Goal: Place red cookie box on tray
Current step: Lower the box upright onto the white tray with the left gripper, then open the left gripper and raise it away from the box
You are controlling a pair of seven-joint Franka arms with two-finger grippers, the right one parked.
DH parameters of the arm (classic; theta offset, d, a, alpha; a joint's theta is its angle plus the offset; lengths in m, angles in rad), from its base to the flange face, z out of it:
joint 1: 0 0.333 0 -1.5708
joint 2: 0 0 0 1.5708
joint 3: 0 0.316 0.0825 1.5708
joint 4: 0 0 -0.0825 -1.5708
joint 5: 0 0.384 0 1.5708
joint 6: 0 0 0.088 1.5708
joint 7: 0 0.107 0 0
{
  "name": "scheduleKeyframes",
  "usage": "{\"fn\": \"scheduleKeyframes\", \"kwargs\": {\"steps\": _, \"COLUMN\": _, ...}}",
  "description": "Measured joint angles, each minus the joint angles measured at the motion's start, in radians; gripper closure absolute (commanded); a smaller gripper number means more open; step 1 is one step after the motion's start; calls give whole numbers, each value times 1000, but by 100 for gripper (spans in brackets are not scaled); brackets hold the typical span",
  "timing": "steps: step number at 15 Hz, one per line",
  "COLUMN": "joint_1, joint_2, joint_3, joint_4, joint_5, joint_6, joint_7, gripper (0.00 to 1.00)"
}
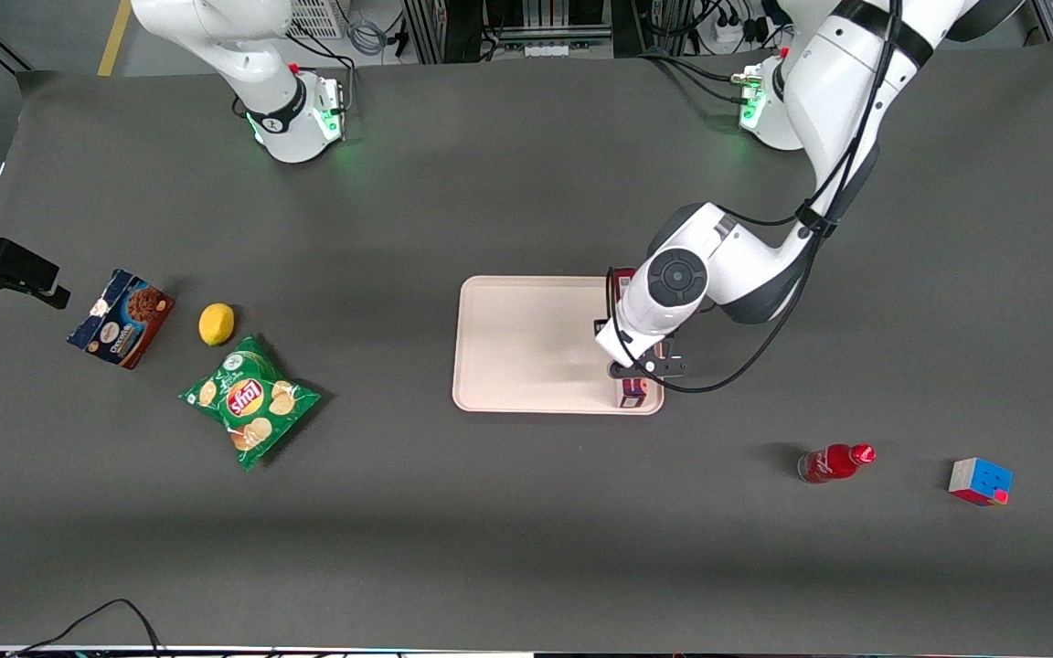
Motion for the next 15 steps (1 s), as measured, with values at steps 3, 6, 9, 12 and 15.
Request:
{"fn": "scheduleKeyframes", "kwargs": {"steps": 3, "joint_1": 0, "joint_2": 1, "joint_3": 2, "joint_4": -1, "joint_5": 0, "joint_6": 4, "joint_7": -1, "gripper": 26}}
{"fn": "scheduleKeyframes", "kwargs": {"steps": 6, "joint_1": 0, "joint_2": 5, "joint_3": 3, "joint_4": -2, "joint_5": 0, "joint_6": 30, "joint_7": -4, "gripper": 0}}
{"fn": "scheduleKeyframes", "kwargs": {"steps": 9, "joint_1": 2, "joint_2": 13, "joint_3": 10, "joint_4": -2, "joint_5": 0, "joint_6": 38, "joint_7": -6, "gripper": 0}}
{"fn": "scheduleKeyframes", "kwargs": {"steps": 12, "joint_1": 5, "joint_2": 13, "joint_3": 13, "joint_4": 3, "joint_5": 0, "joint_6": 38, "joint_7": -6, "gripper": 0}}
{"fn": "scheduleKeyframes", "kwargs": {"steps": 15, "joint_1": 6, "joint_2": -2, "joint_3": 12, "joint_4": 35, "joint_5": 1, "joint_6": 13, "joint_7": -6, "gripper": 0}}
